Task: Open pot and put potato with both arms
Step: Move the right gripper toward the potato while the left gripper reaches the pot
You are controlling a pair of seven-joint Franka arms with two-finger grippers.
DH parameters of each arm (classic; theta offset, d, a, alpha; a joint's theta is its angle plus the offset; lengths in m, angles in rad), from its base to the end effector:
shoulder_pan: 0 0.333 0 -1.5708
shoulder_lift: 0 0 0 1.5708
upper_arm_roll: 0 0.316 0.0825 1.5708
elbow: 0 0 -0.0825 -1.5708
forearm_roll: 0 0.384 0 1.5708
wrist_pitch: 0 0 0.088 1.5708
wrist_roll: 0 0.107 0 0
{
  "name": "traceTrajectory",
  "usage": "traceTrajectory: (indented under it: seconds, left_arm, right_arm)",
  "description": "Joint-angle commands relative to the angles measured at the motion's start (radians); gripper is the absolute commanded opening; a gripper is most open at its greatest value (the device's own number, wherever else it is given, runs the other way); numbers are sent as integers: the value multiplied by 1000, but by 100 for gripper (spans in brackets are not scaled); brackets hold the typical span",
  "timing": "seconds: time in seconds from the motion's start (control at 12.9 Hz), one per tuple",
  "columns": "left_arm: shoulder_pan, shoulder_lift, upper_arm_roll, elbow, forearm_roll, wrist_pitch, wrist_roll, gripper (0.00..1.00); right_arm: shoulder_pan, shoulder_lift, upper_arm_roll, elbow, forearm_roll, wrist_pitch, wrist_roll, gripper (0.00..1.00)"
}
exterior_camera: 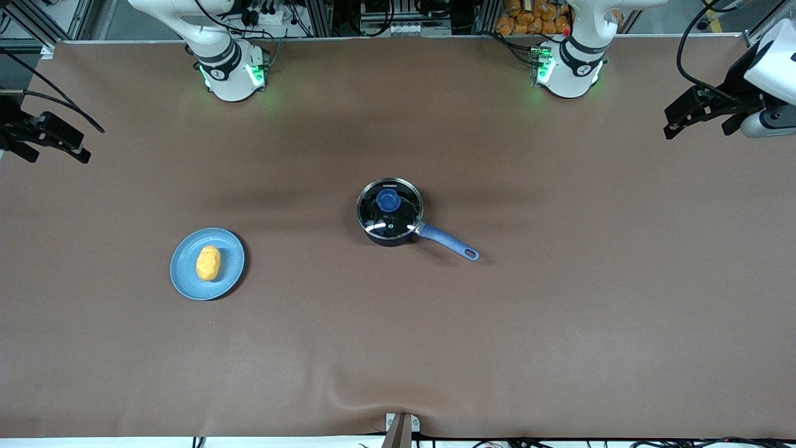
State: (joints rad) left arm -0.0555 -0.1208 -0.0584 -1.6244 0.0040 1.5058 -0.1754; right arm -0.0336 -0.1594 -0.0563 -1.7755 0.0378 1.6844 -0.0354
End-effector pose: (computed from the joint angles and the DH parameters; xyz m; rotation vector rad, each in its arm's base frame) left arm 0.5062 -0.0595 0.6578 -3.1294 -0.0973 -0.0056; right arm 0.5119 -0.0447 0.6223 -3.0961 0.0884 -0.1097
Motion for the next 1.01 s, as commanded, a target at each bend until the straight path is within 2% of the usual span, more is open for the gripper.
traceTrajectory:
  seconds: [0.0, 0.46, 0.62, 0.93]
  left_arm:
    - [3, 1, 0, 15, -16, -21, -3, 100]
    - [13, 15, 0, 17, -9, -21, 7, 100]
    - [11, 24, -1, 17, -21, -19, 7, 100]
    - [-62, 154, -50, 56, -42, 36, -30, 100]
  right_arm:
    - [-18, -26, 13, -30, -3, 15, -15, 100]
    - [-12, -17, 13, -32, -2, 9, -17, 100]
    - [0, 20, 15, -38, -3, 21, -12, 100]
    - [1, 144, 16, -87, 4, 184, -14, 100]
